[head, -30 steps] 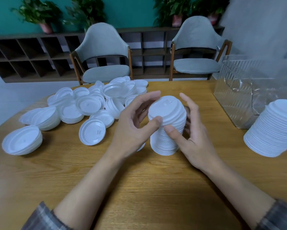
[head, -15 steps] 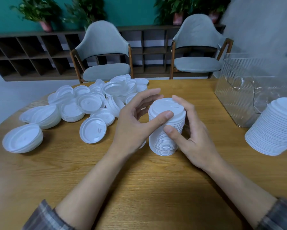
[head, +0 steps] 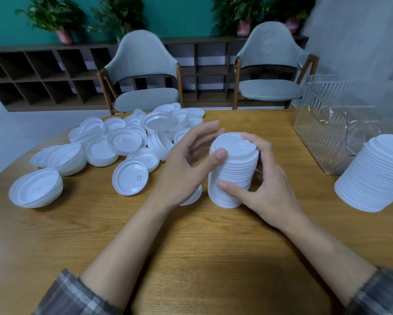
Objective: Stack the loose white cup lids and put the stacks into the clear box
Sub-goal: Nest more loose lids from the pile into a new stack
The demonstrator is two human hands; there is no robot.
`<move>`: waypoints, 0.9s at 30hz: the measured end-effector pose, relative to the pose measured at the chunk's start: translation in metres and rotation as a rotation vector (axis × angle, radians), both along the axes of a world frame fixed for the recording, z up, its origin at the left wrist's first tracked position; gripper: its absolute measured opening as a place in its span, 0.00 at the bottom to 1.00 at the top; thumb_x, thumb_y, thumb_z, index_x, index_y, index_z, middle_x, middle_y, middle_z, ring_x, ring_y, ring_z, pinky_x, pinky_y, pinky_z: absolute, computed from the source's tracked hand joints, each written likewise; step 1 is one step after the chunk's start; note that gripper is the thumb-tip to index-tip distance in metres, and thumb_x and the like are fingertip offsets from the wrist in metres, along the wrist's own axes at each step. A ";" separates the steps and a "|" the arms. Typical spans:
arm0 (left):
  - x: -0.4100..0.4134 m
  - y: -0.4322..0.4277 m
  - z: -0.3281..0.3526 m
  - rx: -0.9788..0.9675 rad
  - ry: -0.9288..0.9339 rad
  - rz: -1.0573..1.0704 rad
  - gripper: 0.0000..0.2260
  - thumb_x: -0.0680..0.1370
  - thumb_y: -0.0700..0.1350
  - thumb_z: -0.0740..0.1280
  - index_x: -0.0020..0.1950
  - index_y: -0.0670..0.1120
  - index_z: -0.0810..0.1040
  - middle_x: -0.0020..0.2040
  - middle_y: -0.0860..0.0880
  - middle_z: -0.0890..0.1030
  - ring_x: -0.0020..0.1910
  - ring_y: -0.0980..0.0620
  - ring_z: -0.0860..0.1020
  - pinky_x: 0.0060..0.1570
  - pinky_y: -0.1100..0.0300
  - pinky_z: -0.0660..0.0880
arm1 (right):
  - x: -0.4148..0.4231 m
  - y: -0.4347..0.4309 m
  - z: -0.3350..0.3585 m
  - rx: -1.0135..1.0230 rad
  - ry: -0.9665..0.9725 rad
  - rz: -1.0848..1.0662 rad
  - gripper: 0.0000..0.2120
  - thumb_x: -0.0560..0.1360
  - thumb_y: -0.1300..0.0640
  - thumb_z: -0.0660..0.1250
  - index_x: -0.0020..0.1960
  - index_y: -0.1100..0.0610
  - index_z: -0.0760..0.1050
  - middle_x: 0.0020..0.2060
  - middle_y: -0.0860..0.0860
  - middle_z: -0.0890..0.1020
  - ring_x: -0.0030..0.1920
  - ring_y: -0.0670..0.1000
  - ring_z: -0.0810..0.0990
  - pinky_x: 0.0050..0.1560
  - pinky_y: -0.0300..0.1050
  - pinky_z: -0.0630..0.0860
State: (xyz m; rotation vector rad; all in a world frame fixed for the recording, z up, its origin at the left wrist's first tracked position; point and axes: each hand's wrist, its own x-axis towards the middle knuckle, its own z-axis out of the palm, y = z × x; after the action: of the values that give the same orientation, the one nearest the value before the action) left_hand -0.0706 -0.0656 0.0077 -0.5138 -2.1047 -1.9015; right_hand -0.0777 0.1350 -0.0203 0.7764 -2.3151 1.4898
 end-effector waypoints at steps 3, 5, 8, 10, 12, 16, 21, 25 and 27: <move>-0.006 -0.020 0.002 -0.173 -0.050 0.092 0.16 0.83 0.53 0.68 0.69 0.50 0.80 0.63 0.54 0.84 0.66 0.57 0.80 0.64 0.58 0.77 | -0.004 0.006 0.001 -0.007 0.002 -0.071 0.42 0.68 0.42 0.80 0.75 0.38 0.61 0.68 0.27 0.70 0.69 0.40 0.73 0.67 0.53 0.76; -0.010 -0.033 0.001 -0.409 -0.093 0.162 0.12 0.80 0.55 0.73 0.63 0.54 0.83 0.56 0.58 0.86 0.59 0.60 0.82 0.55 0.58 0.79 | -0.007 0.009 0.001 -0.011 -0.005 -0.096 0.42 0.68 0.43 0.80 0.75 0.38 0.61 0.67 0.24 0.69 0.69 0.38 0.72 0.68 0.51 0.75; -0.013 -0.045 -0.006 -0.799 -0.122 0.199 0.19 0.72 0.63 0.76 0.61 0.58 0.83 0.55 0.62 0.83 0.58 0.63 0.80 0.58 0.56 0.79 | -0.009 0.010 0.001 0.009 -0.001 -0.099 0.42 0.67 0.41 0.79 0.74 0.37 0.60 0.66 0.22 0.67 0.68 0.35 0.71 0.66 0.44 0.74; -0.013 -0.048 -0.006 -0.957 -0.168 0.192 0.30 0.66 0.72 0.74 0.63 0.60 0.82 0.59 0.64 0.80 0.61 0.63 0.78 0.61 0.54 0.79 | -0.010 0.011 0.001 0.023 -0.006 -0.101 0.42 0.67 0.39 0.78 0.74 0.35 0.59 0.65 0.20 0.66 0.67 0.33 0.70 0.63 0.38 0.72; -0.013 -0.052 -0.004 -1.065 -0.225 0.190 0.36 0.62 0.76 0.73 0.66 0.61 0.80 0.61 0.64 0.78 0.64 0.60 0.76 0.63 0.51 0.77 | -0.010 0.011 0.001 0.025 -0.010 -0.103 0.42 0.67 0.39 0.78 0.74 0.34 0.59 0.65 0.20 0.66 0.67 0.33 0.70 0.64 0.38 0.72; -0.012 -0.052 -0.002 -1.154 -0.282 0.211 0.36 0.62 0.73 0.77 0.67 0.60 0.79 0.58 0.60 0.77 0.62 0.56 0.76 0.60 0.51 0.77 | -0.011 0.011 0.000 0.024 -0.012 -0.099 0.42 0.67 0.39 0.79 0.74 0.34 0.59 0.67 0.23 0.67 0.69 0.35 0.71 0.66 0.43 0.73; -0.012 -0.046 -0.001 -0.995 -0.172 0.271 0.28 0.63 0.65 0.81 0.59 0.56 0.83 0.51 0.59 0.77 0.51 0.59 0.76 0.47 0.63 0.71 | -0.011 0.011 0.001 0.017 -0.018 -0.090 0.41 0.67 0.38 0.78 0.74 0.35 0.59 0.67 0.24 0.67 0.69 0.35 0.71 0.67 0.45 0.74; -0.007 -0.041 0.005 -0.700 -0.039 0.301 0.27 0.63 0.58 0.84 0.60 0.56 0.82 0.55 0.59 0.80 0.55 0.62 0.79 0.56 0.63 0.77 | -0.012 0.011 -0.001 -0.004 -0.017 -0.090 0.42 0.68 0.38 0.78 0.75 0.39 0.61 0.70 0.32 0.71 0.70 0.41 0.73 0.68 0.55 0.75; -0.004 -0.035 0.008 -0.537 0.050 0.293 0.28 0.65 0.52 0.86 0.62 0.54 0.82 0.59 0.57 0.80 0.60 0.59 0.79 0.62 0.63 0.78 | -0.012 0.011 -0.003 -0.030 -0.013 -0.090 0.40 0.70 0.36 0.77 0.75 0.39 0.61 0.71 0.33 0.70 0.71 0.43 0.73 0.68 0.57 0.75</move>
State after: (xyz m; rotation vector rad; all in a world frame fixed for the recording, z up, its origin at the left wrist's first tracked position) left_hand -0.0744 -0.1006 0.0153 -0.3221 -2.4901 -1.1514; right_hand -0.0897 0.1457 -0.0234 0.6476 -2.2992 1.4918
